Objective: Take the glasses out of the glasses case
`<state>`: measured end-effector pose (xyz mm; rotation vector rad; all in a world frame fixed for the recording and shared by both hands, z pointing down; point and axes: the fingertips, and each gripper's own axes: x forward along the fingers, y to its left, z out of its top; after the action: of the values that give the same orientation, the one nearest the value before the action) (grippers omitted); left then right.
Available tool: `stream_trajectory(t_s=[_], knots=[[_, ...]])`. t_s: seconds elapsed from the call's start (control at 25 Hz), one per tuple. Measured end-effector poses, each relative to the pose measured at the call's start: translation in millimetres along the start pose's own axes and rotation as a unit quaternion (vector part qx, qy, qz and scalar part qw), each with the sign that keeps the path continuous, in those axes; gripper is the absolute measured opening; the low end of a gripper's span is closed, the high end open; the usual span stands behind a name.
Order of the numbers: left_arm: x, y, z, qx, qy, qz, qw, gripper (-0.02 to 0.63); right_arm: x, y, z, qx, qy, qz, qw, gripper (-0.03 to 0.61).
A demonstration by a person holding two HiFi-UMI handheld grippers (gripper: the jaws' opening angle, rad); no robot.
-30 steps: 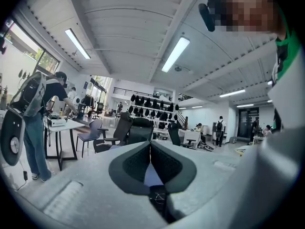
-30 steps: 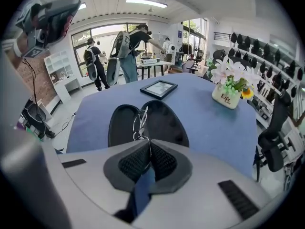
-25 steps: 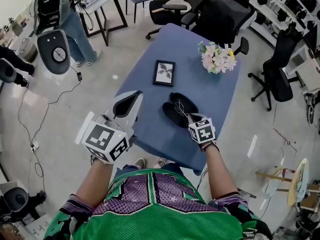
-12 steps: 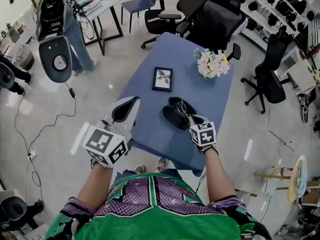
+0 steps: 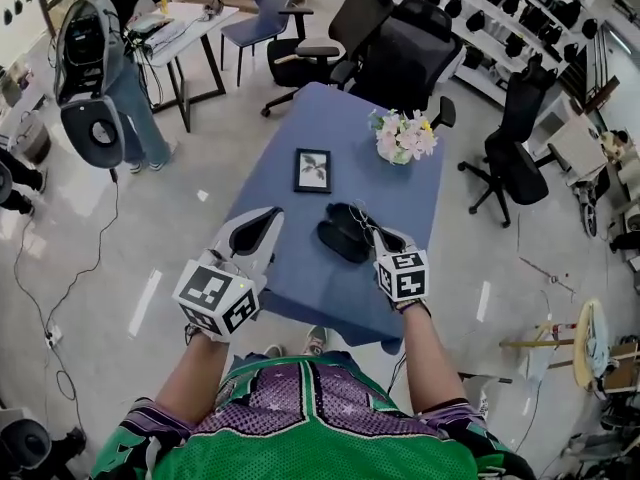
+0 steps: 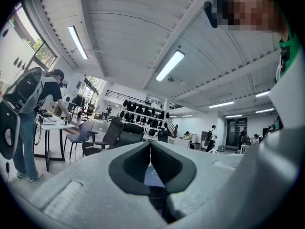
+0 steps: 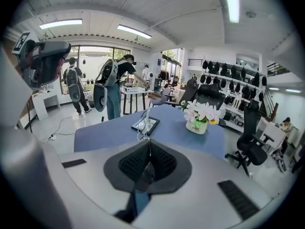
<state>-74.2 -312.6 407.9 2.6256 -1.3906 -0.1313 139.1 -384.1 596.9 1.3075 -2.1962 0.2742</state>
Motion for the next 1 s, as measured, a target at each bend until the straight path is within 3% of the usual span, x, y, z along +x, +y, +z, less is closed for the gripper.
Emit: stream_trajectory(t_s=[0.52, 1.0], knots=[[-18.3, -18.6, 6.0, 0.003, -0.009, -0.043, 0.9990, 0.017, -70.6, 15.6, 57.4, 0.004, -0.092, -0.059, 0.994, 0.006], [-28.5, -40.8, 8.3, 0.012, -0.005, -0.078, 0.9969, 0.017, -161.1, 22.9, 123.9, 0.070, -0.243, -0.101, 0.962, 0.006]])
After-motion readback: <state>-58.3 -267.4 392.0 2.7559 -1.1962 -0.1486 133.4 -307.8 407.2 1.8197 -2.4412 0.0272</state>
